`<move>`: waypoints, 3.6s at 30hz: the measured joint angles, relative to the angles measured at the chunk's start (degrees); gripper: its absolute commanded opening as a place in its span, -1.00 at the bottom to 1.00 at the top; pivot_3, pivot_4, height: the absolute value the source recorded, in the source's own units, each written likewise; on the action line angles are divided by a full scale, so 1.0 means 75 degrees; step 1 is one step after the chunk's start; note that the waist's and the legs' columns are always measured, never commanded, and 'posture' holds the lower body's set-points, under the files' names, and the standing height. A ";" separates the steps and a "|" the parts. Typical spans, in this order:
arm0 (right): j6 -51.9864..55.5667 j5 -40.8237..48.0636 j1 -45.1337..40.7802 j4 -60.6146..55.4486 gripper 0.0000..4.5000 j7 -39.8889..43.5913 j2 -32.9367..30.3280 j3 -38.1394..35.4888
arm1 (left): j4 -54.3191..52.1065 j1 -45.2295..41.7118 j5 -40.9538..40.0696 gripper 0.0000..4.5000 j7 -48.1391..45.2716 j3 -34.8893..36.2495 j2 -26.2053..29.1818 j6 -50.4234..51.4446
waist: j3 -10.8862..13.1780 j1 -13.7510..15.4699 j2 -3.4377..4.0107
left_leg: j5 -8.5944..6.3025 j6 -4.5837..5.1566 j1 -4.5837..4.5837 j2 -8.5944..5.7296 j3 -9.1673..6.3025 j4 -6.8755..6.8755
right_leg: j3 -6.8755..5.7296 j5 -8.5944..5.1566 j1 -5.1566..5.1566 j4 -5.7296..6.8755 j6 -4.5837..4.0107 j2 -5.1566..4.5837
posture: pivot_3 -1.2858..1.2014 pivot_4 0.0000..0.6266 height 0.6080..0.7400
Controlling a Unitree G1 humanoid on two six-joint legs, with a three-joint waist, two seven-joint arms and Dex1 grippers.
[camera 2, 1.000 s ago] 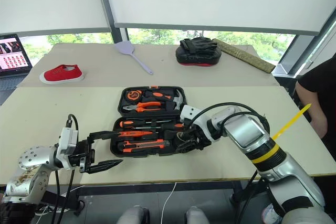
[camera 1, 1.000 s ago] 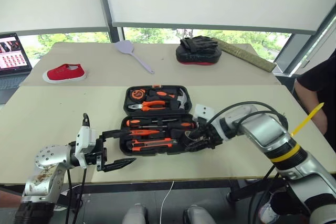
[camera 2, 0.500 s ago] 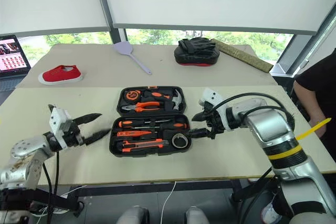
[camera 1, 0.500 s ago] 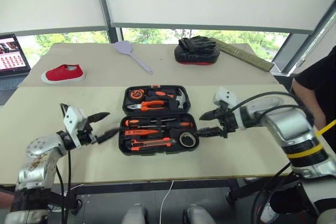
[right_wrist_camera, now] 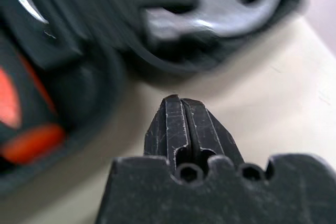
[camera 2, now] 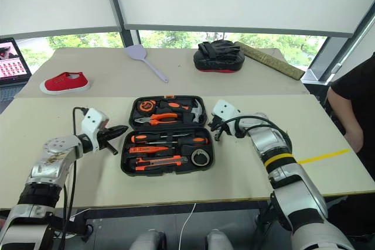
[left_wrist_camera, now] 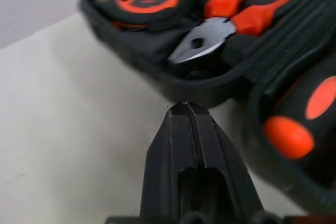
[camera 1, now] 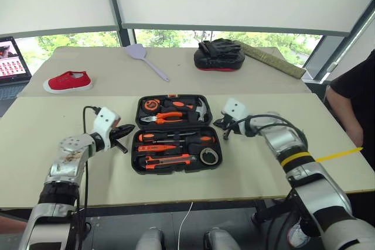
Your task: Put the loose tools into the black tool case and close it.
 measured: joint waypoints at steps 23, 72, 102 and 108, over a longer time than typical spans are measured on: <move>0.1448 0.0564 0.2639 -0.3036 -1.00 0.0785 -0.1470 -0.1403 | -0.0957 -0.0074 0.0134 -0.77 -0.0700 -0.0700 -0.0951 0.1029 | 0.0000 0.0273 0.0001 | 0.0001 0.0000 -0.0009 -0.0027 -0.0027 0.0021 | 0.0000 -0.0004 0.0025 -0.0003 0.0016 -0.0011 | 0.03 -0.52 1.00; 0.7144 0.1534 -0.1851 0.0859 -1.00 -0.1428 -0.0031 -0.1934 | 0.1714 -0.3547 -0.0512 -0.90 0.1639 0.0082 -0.1419 0.5687 | 0.0025 0.0007 0.0006 | 0.0065 -0.0003 -0.0042 -0.0062 -0.0060 0.0026 | 0.0026 0.0015 -0.0035 0.0096 0.0019 -0.0012 | 0.03 -0.52 1.00; -0.5509 -0.1019 0.5253 -0.4341 -1.00 -0.1873 -0.1584 -0.2432 | -0.1680 0.1800 -0.1008 -0.98 -0.1523 0.1088 -0.1056 -0.2980 | 0.0026 -0.0058 0.0008 | 0.0050 0.0010 0.0007 -0.0054 -0.0045 -0.0006 | 0.0051 0.0012 0.0025 0.0001 0.0028 -0.0006 | 0.03 -0.52 1.00; -0.7026 -0.1713 0.6040 -0.3628 -0.24 -0.2526 -0.1986 -0.2339 | -0.1483 0.2798 -0.0998 -0.06 -0.1939 0.1164 -0.0459 -0.3573 | 0.0031 -0.0055 -0.0001 | 0.0050 0.0007 0.0086 -0.0043 -0.0004 -0.0034 | 0.0089 -0.0005 0.0072 0.0001 0.0046 -0.0005 | 0.03 -0.52 1.00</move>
